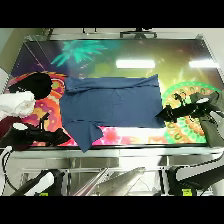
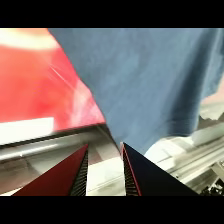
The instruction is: Fold the shirts.
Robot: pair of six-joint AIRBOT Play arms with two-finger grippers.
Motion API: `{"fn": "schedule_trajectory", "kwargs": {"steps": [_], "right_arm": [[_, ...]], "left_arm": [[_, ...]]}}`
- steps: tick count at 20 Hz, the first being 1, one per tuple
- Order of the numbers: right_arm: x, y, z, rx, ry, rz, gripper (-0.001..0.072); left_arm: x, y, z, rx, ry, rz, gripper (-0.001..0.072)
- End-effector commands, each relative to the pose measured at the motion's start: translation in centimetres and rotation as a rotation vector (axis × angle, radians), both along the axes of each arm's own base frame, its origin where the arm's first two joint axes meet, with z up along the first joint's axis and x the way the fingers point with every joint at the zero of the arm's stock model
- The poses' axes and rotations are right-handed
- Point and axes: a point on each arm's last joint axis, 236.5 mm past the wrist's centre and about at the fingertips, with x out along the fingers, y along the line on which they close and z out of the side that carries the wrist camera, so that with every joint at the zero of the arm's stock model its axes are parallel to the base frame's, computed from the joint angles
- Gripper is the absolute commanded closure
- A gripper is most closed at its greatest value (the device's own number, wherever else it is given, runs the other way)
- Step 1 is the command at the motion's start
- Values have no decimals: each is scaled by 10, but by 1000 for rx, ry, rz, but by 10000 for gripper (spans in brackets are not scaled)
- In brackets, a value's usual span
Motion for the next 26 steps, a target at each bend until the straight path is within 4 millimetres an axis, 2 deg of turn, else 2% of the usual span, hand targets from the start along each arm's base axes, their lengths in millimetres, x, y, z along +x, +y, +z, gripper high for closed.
{"fn": "schedule_trajectory", "kwargs": {"steps": [1,3,6,8,13,16,17,18,21,24,26], "right_arm": [[8,-2,-1,-10,-20,-25,375],[8,-1,-1,-9,-22,-24,374],[8,-1,0,-7,-22,-25,374],[8,-1,0,-7,-22,-25,374],[8,-1,1,-5,-32,-15,374],[6,-2,9,1,-42,-6,375],[5,-4,12,-4,-52,-1,375],[4,-6,15,-10,-62,8,375],[-9,-13,16,-39,-51,29,376],[-27,-4,7,-17,-17,37,376],[-24,5,7,23,-55,16,385]], "left_arm": [[-3,3,-13,20,20,23,473],[2,5,-22,28,19,41,473],[30,-6,-20,-43,-77,90,473],[40,-7,-23,-61,-102,118,472],[28,-17,-35,-117,-29,103,473],[32,-13,-38,-97,-45,110,482],[32,-13,-38,-98,-45,108,534],[32,-14,-38,-100,-50,103,670],[46,-22,-27,-157,-106,127,679],[55,-29,-16,-211,-154,133,679],[58,-35,-8,-247,-175,125,679]]}}
